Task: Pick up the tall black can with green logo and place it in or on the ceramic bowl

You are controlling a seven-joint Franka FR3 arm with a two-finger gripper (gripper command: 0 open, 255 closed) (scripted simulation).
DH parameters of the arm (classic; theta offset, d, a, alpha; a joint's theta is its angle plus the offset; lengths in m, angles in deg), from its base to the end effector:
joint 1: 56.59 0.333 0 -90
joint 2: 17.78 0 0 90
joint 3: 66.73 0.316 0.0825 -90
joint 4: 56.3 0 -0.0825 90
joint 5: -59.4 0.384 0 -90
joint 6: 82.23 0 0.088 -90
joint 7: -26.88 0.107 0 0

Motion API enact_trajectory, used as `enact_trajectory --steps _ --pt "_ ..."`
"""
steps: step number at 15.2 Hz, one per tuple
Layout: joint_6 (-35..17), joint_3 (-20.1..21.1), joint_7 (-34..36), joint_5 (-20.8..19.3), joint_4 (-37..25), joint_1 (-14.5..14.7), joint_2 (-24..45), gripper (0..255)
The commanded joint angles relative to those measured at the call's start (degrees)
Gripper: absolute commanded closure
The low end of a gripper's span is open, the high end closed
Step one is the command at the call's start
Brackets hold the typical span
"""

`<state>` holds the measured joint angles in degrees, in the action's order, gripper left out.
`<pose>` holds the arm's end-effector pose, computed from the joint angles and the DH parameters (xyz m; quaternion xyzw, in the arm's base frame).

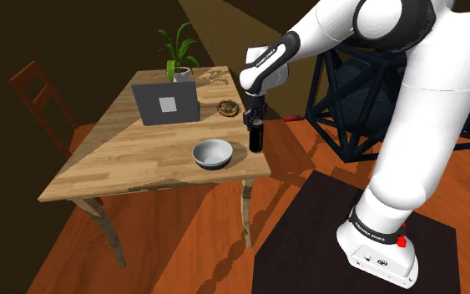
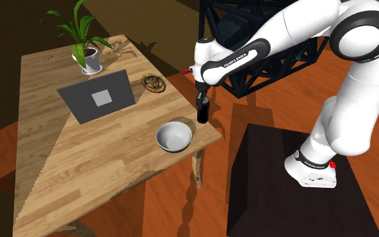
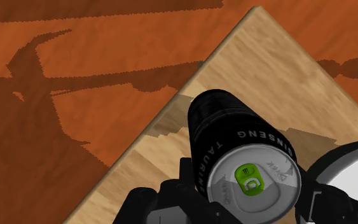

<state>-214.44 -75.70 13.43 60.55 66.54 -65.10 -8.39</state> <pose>0.5352 -0.1670 0.3284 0.9992 -0.0408 -0.0005 0.0053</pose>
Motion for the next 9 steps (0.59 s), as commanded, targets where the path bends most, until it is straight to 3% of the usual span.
enact_trajectory --steps 1,9 --pt "1.5 0.0 0.2 -0.2 -0.5 0.1 -1.1 255" --pt "7.3 -0.1 0.6 -0.9 -3.0 0.2 -4.3 255"
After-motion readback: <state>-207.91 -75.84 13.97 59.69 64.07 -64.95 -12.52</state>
